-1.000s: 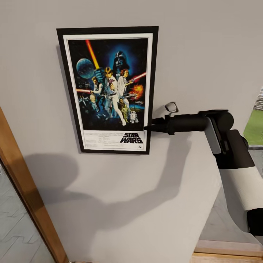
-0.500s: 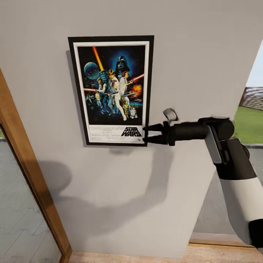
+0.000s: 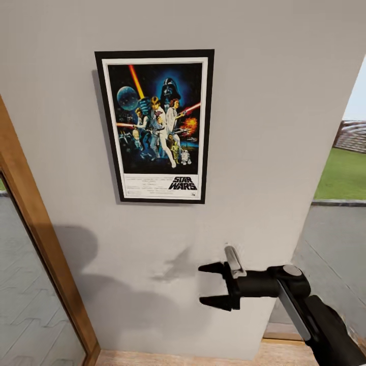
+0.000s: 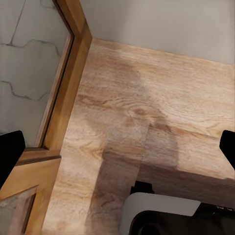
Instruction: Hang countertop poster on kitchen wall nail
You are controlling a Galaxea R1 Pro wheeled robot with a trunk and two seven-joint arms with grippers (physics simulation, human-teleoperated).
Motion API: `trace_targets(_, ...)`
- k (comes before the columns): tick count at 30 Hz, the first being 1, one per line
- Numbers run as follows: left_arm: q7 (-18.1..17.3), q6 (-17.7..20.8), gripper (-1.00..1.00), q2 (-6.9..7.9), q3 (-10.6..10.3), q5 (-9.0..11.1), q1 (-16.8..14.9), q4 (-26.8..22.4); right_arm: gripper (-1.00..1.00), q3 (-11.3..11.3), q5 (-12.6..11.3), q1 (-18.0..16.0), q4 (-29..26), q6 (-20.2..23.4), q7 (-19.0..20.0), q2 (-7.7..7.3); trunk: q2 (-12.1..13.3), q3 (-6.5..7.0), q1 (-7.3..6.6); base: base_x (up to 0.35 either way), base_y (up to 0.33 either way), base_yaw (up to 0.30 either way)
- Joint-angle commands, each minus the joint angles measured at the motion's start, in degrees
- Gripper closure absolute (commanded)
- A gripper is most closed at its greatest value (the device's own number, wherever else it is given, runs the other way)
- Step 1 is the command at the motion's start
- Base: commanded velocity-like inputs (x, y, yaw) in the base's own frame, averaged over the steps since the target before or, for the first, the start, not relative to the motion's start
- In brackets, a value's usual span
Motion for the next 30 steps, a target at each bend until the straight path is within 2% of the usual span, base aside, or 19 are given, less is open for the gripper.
trace_targets(1, 0.0, 0.0, -1.0, -0.01, 0.0, 0.0, 0.0, -0.1, -1.0, 0.1, -0.3, 3.0, 1.9, -1.6, -0.2, -0.05, 0.0, 0.01, 0.02, 0.0, 0.0, 0.0)
trace_targets(4, 0.0, 0.0, -1.0, -0.01, 0.0, 0.0, 0.0, -0.1, -1.0, 0.1, -0.3, 6.7, 5.5, -5.2, -0.4, -0.05, 0.0, 0.01, 0.02, 0.0, 0.0, 0.0)
trace_targets(5, 0.0, 0.0, -1.0, -0.01, 0.0, 0.0, 0.0, -0.1, -1.0, 0.1, -0.3, 8.8, 8.3, -8.0, -0.5, -0.05, 0.0, 0.01, 0.02, 0.0, 0.0, 0.0)
trace_targets(7, 0.0, 0.0, -1.0, -0.01, 0.1, 0.0, 0.0, -0.1, -1.0, 0.1, -0.3, 10.7, 11.8, -10.9, -0.6, -0.05, 0.0, 0.01, 0.02, 0.0, 0.0, 0.0)
trace_targets(8, 0.0, 0.0, -1.0, -0.01, 0.1, 0.0, 0.0, -0.1, -1.0, 0.1, -0.3, 12.4, 15.9, -13.9, -0.7, -0.06, 0.0, 0.01, 0.02, 0.0, 0.0, 0.0)
trace_targets(10, 0.0, 0.0, -1.0, -0.01, 0.1, 0.0, 0.0, -0.1, -1.0, 0.0, -0.3, 13.5, 20.4, -16.7, -0.7, -0.11, 0.0, 0.01, 0.02, 0.0, 0.0, 0.0)
trace_targets(11, 0.0, 0.0, -1.0, -0.01, 0.1, 0.0, 0.0, -0.1, -1.0, -0.1, -0.3, 14.5, 27.4, -20.0, -0.7, -0.41, 0.0, 0.01, 0.02, 0.0, 0.0, 0.0)
trace_targets(12, 0.0, 0.0, -1.0, -0.01, 0.1, 0.0, 0.0, -0.1, -1.0, -0.1, -0.3, 14.8, 29.7, -20.8, -0.7, -0.63, 0.0, 0.01, 0.02, 0.0, 0.0, 0.0)
trace_targets(13, 0.0, 0.0, -1.0, -0.01, 0.1, 0.0, 0.0, -0.1, -1.0, -0.1, -0.3, 15.2, 36.9, -23.0, -0.8, -1.6, 0.0, 0.01, 0.02, 0.0, 0.0, 0.0)
trace_targets(16, 0.0, 0.0, -1.0, -0.01, 0.1, 0.0, 0.0, 0.0, -1.0, -0.2, -0.4, 15.4, 44.9, -25.8, -1.0, -2.44, 0.0, 0.01, 0.02, 0.0, 0.0, 0.0)
trace_targets(17, 0.0, 0.0, -1.0, -0.01, 0.0, 0.0, 0.0, 0.0, -1.0, -0.3, -0.4, 15.5, 49.8, -27.7, -1.3, -2.77, 0.0, 0.01, 0.02, 0.0, 0.0, 0.0)
trace_targets(19, 0.0, 0.0, -1.0, -0.01, 0.0, 0.0, 0.0, 0.0, -1.0, -0.3, -0.4, 15.6, 54.1, -28.9, -3.3, -2.94, 0.0, 0.01, 0.02, 0.0, 0.0, 0.0)
trace_targets(21, 0.0, 0.0, -1.0, -0.01, -0.1, 0.0, 0.0, 0.0, -1.0, -0.2, -0.4, 15.6, 57.2, -29.5, -6.1, -3.0, 0.0, 0.01, 0.02, 0.0, 0.0, 0.0)
trace_targets(22, 0.0, 0.0, -1.0, -0.01, -0.1, 0.0, 0.0, 0.1, -1.0, -0.2, -0.5, 15.6, 59.5, -29.8, -8.8, -2.98, 0.0, 0.01, 0.02, 0.0, 0.0, 0.0)
trace_targets(23, 0.0, 0.0, -1.0, -0.01, -0.4, -0.1, 0.0, 0.5, -1.0, -0.3, -0.6, 15.6, 64.8, -30.1, -19.6, -2.5, 0.0, 0.01, 0.02, 0.0, 0.0, 0.0)
trace_targets(26, 0.0, 0.0, -1.0, -0.01, -0.5, -0.1, 0.0, 0.6, -1.0, -0.3, -0.8, 15.6, 65.7, -30.0, -25.1, -2.35, 0.0, 0.1, 0.02, 0.0, 0.0, 0.0)
trace_targets(27, 0.1, 0.1, -1.0, -0.05, -0.6, -0.1, 0.0, 0.7, -1.0, -0.3, -1.0, 15.6, 66.3, -29.9, -31.7, -2.14, 0.0, 0.19, 0.02, 0.0, 0.0, 0.0)
trace_targets(30, 0.1, 0.1, -1.0, -0.06, -0.6, -0.1, 0.0, 0.7, -1.0, -0.4, -1.1, 15.6, 66.4, -29.9, -32.6, -1.91, 0.0, 0.46, 0.02, 0.0, 0.0, 0.0)
